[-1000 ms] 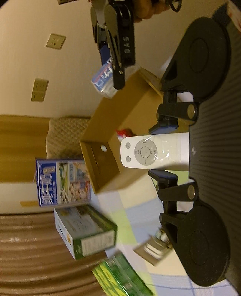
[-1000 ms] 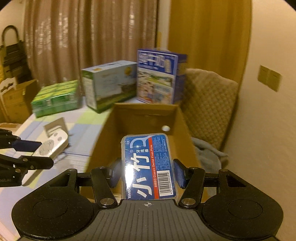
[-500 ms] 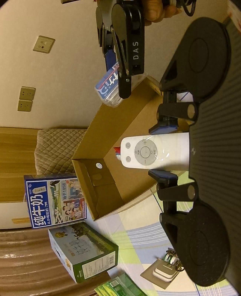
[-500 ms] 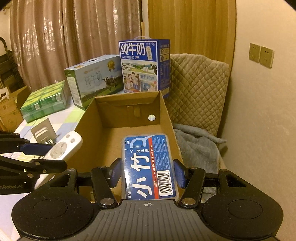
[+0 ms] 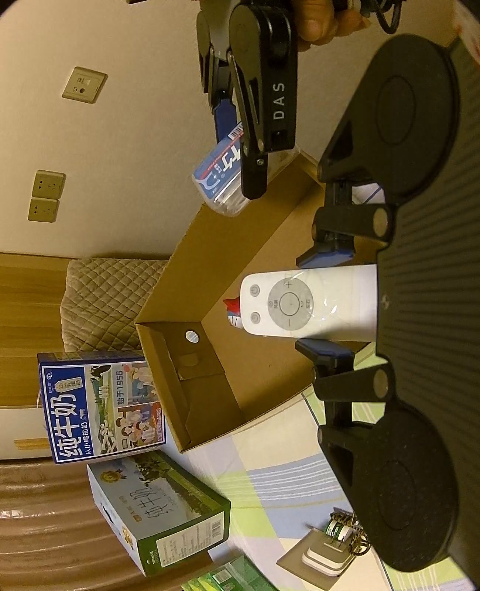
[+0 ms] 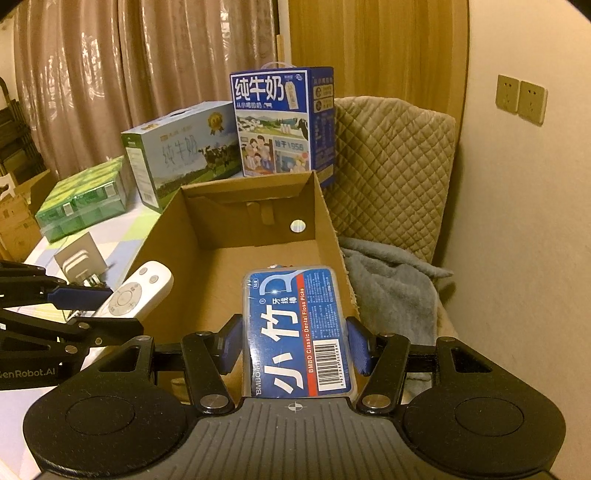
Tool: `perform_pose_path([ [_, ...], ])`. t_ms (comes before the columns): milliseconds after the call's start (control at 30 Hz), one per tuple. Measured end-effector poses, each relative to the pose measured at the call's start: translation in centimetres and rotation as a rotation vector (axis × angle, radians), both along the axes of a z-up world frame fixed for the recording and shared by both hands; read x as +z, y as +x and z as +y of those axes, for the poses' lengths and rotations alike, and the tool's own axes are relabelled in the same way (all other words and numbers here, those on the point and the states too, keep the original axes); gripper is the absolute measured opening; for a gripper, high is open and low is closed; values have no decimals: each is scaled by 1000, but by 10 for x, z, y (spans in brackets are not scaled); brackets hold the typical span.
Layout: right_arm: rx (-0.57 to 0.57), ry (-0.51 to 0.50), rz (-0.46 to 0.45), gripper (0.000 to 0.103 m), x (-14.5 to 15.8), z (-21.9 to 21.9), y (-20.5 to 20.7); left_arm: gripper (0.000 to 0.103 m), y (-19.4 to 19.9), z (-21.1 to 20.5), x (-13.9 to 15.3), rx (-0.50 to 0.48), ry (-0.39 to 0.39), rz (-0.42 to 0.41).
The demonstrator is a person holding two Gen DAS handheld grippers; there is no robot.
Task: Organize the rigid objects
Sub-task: 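Carry the remote into the cardboard box and open the left tool while the right tool holds the floss box, then lower the blue floss box into the cardboard box and open the right tool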
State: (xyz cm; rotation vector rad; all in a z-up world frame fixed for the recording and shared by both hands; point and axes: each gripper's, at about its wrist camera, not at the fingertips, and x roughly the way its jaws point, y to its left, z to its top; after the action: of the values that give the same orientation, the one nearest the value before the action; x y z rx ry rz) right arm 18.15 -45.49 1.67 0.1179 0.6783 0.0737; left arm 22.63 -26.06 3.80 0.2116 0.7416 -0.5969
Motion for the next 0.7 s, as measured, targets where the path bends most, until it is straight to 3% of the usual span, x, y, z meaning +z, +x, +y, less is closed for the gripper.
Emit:
perform_pose_path([
  [700,-8,0,1,55,-2,-4,-2,36,6,0,0,11,-21,-15],
])
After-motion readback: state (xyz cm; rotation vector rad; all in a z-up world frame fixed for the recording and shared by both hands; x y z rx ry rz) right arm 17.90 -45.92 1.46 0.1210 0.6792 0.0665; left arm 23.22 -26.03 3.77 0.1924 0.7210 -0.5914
